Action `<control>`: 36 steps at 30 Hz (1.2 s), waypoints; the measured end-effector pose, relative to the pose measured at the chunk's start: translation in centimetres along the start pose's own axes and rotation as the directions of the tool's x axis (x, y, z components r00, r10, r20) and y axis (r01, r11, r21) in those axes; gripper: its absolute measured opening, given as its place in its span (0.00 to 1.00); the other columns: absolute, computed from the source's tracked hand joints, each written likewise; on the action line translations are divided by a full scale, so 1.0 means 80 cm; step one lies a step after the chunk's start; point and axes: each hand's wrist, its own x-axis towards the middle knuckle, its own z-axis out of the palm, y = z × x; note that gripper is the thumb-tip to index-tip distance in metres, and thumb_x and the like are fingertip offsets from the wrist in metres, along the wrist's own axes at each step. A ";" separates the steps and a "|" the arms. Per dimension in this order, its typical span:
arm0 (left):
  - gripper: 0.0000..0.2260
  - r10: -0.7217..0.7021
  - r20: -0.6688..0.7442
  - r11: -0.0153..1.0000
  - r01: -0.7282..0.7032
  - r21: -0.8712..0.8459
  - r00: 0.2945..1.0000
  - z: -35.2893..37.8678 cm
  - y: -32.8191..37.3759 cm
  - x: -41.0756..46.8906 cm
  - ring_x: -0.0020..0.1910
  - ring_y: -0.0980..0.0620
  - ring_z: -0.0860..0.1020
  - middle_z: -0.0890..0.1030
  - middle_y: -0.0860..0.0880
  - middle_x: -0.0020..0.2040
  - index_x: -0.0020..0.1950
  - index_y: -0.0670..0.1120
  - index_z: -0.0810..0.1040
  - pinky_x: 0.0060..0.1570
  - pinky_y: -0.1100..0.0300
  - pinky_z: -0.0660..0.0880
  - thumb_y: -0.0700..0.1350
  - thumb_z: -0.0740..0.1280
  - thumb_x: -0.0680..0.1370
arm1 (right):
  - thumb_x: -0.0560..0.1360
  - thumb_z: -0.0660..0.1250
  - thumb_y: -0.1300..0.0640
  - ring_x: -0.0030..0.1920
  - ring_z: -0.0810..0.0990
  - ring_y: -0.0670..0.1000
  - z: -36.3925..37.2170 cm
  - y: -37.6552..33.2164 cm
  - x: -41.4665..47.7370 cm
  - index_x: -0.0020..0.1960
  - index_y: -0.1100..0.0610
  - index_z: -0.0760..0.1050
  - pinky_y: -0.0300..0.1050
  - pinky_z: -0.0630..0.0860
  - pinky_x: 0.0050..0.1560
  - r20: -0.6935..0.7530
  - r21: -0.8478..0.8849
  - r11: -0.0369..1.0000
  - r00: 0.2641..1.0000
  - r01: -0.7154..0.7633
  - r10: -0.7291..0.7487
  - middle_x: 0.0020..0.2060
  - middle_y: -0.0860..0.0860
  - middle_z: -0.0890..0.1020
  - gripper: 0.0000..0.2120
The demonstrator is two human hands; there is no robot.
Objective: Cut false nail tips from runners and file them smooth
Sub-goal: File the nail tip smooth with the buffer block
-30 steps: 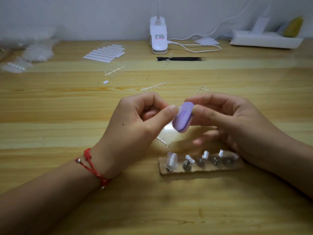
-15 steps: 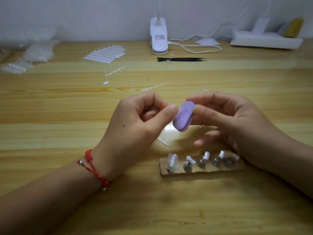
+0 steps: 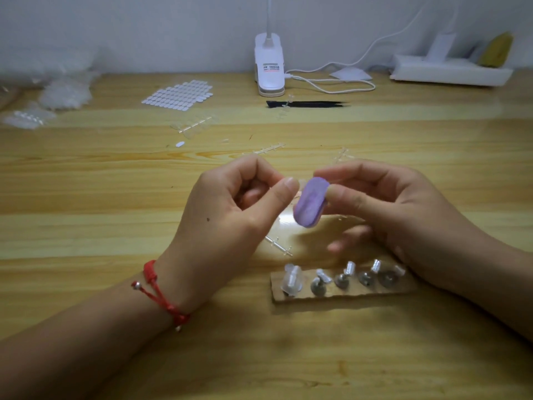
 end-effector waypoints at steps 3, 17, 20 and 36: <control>0.09 -0.005 0.069 0.999 0.002 0.038 0.998 0.001 0.000 -0.001 0.25 0.58 0.61 0.61 0.54 0.26 0.33 0.47 0.75 0.28 0.69 0.60 0.47 0.70 0.72 | 0.66 0.71 0.55 0.45 0.86 0.50 -0.004 0.000 0.002 0.47 0.55 0.85 0.39 0.79 0.29 -0.040 0.076 0.997 0.999 -0.005 0.008 0.43 0.54 0.86 0.10; 0.07 0.089 -0.051 0.995 -0.086 0.047 0.995 0.000 0.001 0.000 0.28 0.56 0.63 0.61 0.53 0.28 0.36 0.46 0.76 0.30 0.68 0.62 0.46 0.68 0.73 | 0.66 0.72 0.54 0.44 0.85 0.50 -0.003 0.001 0.003 0.45 0.52 0.85 0.40 0.80 0.30 -0.059 0.072 0.997 0.998 0.030 -0.026 0.42 0.54 0.86 0.09; 0.08 0.059 -0.024 0.996 -0.058 0.064 0.998 0.002 -0.001 0.001 0.28 0.55 0.63 0.62 0.52 0.28 0.36 0.46 0.77 0.30 0.67 0.62 0.44 0.70 0.75 | 0.65 0.73 0.53 0.44 0.86 0.49 0.001 0.002 -0.001 0.46 0.51 0.85 0.40 0.80 0.31 -0.008 -0.018 0.999 1.000 0.028 -0.028 0.42 0.53 0.86 0.10; 0.04 0.032 -0.078 0.999 -0.030 0.037 0.996 0.002 -0.002 0.002 0.27 0.58 0.64 0.64 0.52 0.27 0.39 0.47 0.82 0.29 0.70 0.64 0.45 0.71 0.73 | 0.63 0.73 0.53 0.43 0.86 0.50 0.003 -0.001 -0.001 0.45 0.51 0.85 0.39 0.80 0.30 -0.015 -0.015 1.000 1.000 0.026 -0.027 0.42 0.53 0.86 0.10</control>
